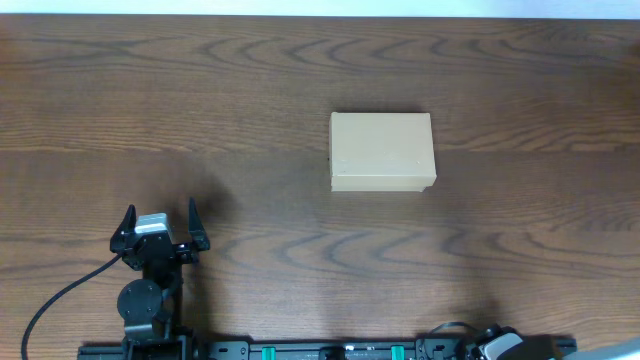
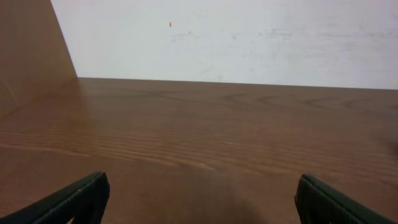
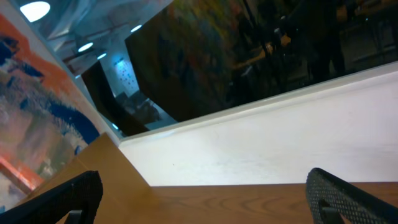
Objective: Pack container
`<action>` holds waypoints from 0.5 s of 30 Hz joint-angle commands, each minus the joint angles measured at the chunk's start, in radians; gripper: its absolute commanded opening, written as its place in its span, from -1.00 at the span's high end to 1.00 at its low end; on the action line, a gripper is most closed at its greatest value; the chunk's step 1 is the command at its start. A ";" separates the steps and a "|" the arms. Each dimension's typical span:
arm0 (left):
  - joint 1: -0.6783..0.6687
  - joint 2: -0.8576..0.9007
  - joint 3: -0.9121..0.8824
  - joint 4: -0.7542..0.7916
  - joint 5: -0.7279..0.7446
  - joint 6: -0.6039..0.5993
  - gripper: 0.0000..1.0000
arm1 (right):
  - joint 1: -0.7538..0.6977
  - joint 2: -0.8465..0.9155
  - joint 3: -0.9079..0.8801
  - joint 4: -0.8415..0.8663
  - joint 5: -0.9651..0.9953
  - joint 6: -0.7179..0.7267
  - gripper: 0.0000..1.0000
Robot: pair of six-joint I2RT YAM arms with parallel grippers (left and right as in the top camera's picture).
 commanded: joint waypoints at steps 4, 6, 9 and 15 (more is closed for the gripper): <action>0.006 -0.008 -0.010 -0.056 -0.002 -0.003 -0.91 | -0.005 -0.022 0.013 0.002 -0.055 -0.008 -0.98; 0.006 -0.008 -0.010 -0.056 -0.002 -0.003 -0.91 | -0.005 -0.021 0.013 0.003 -0.055 -0.010 -0.99; 0.006 -0.008 -0.010 -0.056 -0.002 -0.003 -0.90 | -0.005 -0.017 0.013 0.012 -0.055 -0.035 -0.98; 0.006 -0.008 -0.010 -0.056 -0.002 -0.003 -0.91 | -0.004 -0.016 0.013 0.015 -0.055 -0.035 -0.99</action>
